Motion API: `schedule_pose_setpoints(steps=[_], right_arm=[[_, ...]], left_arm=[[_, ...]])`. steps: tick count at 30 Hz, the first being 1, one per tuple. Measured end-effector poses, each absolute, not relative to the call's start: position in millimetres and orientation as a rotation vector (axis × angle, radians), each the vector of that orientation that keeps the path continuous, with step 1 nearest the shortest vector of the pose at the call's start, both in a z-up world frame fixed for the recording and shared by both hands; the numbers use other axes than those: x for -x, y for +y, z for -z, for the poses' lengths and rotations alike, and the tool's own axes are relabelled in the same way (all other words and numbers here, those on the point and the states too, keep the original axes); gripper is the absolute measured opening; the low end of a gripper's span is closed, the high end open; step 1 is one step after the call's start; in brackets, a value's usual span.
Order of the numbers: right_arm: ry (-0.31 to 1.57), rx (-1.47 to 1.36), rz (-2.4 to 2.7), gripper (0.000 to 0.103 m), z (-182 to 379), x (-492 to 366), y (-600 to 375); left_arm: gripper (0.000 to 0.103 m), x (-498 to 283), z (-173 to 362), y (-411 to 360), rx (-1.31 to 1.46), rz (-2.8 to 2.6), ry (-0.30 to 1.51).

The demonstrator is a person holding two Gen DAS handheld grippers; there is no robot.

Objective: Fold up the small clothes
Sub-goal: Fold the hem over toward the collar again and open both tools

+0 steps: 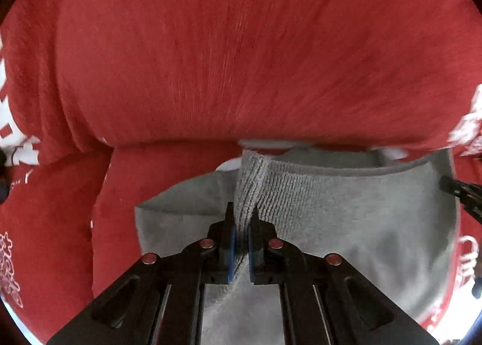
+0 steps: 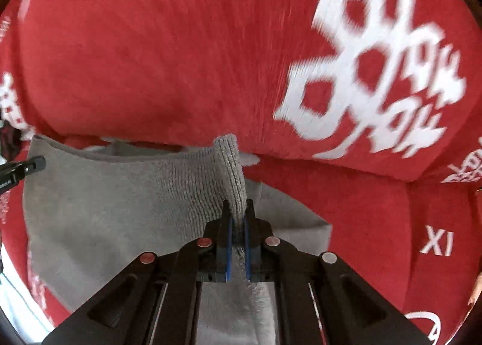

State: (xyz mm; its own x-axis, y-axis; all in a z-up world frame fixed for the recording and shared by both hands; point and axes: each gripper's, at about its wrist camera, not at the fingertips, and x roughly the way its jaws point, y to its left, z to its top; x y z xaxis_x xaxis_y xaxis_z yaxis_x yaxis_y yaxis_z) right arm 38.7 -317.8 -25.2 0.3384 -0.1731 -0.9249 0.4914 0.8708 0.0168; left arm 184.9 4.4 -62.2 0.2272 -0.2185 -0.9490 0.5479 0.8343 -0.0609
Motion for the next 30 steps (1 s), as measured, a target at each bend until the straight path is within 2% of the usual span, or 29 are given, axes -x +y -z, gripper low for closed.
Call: schedule_pose_setpoints(steps=[3, 4, 5, 7, 8, 10, 11, 12, 14, 18, 23, 30], right_arm=[[1.202, -0.407, 0.475, 0.006, 60, -44, -331], [1.209, -0.437, 0.484, 0.006, 65, -43, -334], [1.202, -0.463, 0.497, 0.007, 67, -42, -338], [1.194, -0.5, 0.548, 0.021, 65, -36, -345], [1.194, -0.513, 0.575, 0.029, 62, -32, -349], [1.201, -0.541, 0.61, 0.03, 53, -22, -354], [1.191, -0.555, 0.608, 0.028, 47, -16, -354], [1.172, -0.57, 0.588, 0.02, 38, -9, -351], [1.146, -0.598, 0.532, 0.013, 24, 4, -339], [1.128, -0.628, 0.438, 0.013, 17, 17, -310], [1.193, -0.594, 0.428, 0.01, 56, 21, -287], [1.196, -0.584, 0.529, 0.007, 52, 60, -308]], left_arm=[[0.008, -190, 91, 1, -0.359, 0.466, 1.273], [0.021, -194, 95, -1, -0.375, 0.439, 1.275], [0.048, -196, 95, -1, -0.398, 0.398, 1.257], [0.079, -199, 87, 6, -0.458, 0.299, 1.185], [0.079, -202, 81, 12, -0.461, 0.288, 1.165], [0.079, -206, 70, 26, -0.432, 0.314, 1.199], [0.079, -206, 61, 36, -0.399, 0.344, 1.215], [0.079, -204, 54, 42, -0.382, 0.362, 1.221], [0.079, -195, 42, 52, -0.339, 0.422, 1.238], [0.079, -163, 41, 51, -0.279, 0.548, 1.297], [0.079, -135, 93, 33, -0.343, 0.513, 1.351], [0.079, -130, 94, 98, -0.311, 0.41, 1.4]])
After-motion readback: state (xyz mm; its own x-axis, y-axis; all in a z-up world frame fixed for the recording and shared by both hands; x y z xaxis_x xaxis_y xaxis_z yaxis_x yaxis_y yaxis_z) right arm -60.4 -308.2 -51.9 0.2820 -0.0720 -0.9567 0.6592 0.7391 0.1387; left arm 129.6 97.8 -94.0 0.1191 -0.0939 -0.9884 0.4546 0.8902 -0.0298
